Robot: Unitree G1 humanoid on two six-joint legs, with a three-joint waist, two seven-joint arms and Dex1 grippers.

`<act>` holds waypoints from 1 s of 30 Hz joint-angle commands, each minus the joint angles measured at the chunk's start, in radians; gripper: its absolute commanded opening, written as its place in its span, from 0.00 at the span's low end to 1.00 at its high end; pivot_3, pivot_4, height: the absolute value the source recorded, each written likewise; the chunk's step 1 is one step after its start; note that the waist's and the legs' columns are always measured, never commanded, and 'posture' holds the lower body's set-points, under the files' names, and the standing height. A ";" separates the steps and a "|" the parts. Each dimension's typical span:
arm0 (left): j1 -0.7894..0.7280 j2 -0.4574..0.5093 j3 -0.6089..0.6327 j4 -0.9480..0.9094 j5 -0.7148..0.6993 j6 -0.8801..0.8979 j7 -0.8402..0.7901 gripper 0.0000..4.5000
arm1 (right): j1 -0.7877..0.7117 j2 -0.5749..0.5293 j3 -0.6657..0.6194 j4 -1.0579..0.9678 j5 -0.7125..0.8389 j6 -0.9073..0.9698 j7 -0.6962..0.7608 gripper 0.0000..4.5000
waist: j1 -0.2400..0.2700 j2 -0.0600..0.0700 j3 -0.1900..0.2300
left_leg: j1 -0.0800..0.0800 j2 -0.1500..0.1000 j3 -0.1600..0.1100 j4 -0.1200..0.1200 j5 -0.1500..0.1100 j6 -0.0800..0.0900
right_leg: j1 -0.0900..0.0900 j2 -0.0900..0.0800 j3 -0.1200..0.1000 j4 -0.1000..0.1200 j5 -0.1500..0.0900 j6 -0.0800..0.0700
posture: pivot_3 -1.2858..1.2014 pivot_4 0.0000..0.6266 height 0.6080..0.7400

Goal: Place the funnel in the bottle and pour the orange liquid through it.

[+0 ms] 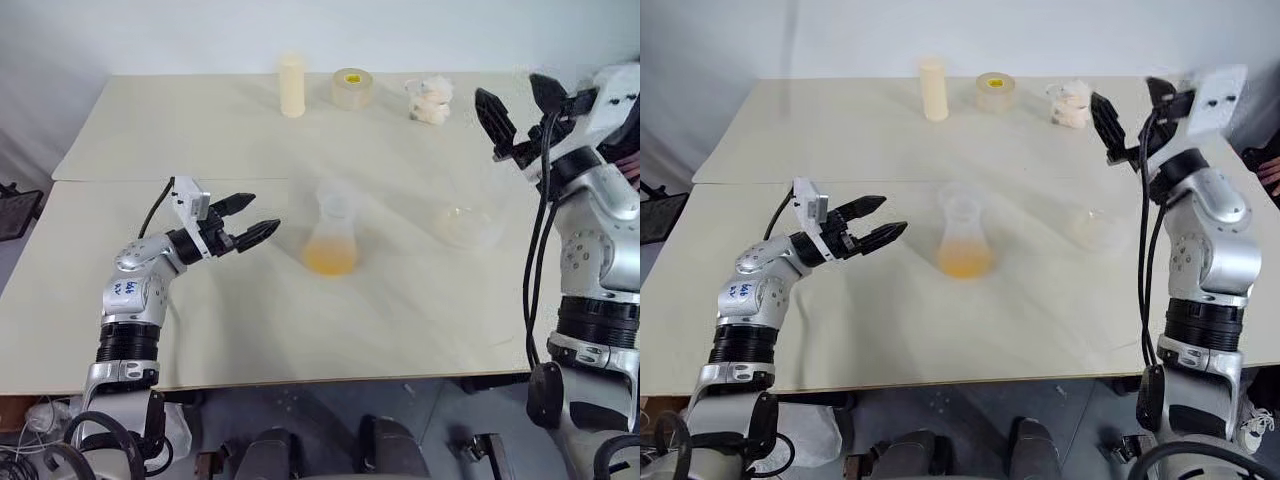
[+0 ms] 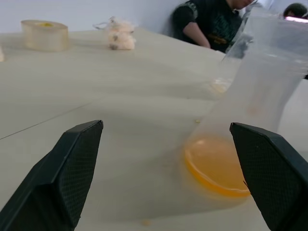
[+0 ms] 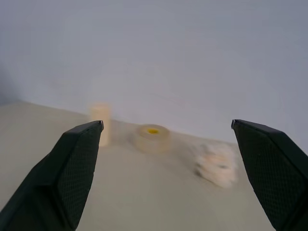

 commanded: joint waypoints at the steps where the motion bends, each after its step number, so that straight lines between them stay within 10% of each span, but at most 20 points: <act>1: 0.006 0.020 0.009 -0.062 -0.016 0.005 -0.019 1.00 | 0.029 -0.063 0.038 -0.151 0.081 0.069 0.125 1.00 | 0.002 0.000 0.000 | 0.000 0.000 0.000 0.000 0.000 0.000 | 0.000 0.000 0.000 0.000 0.000 0.000 | 0.52 0.24 1.00; 15: 0.145 0.112 -0.041 -0.136 0.013 -0.083 -0.174 1.00 | 0.622 -0.266 -0.017 -0.344 0.126 0.021 0.480 1.00 | 0.033 -0.001 0.000 | -0.001 -0.004 0.004 0.006 0.000 0.000 | 0.003 -0.001 0.000 -0.005 0.000 0.000 | 0.52 0.24 1.00; 30: 0.174 0.191 -0.030 -0.115 0.019 -0.169 -0.264 1.00 | 0.739 -0.227 -0.009 -0.255 0.074 -0.103 0.481 1.00 | 0.053 -0.001 0.000 | -0.001 0.000 0.007 0.008 0.000 0.000 | 0.003 0.000 0.001 -0.005 0.000 0.000 | 0.52 0.24 1.00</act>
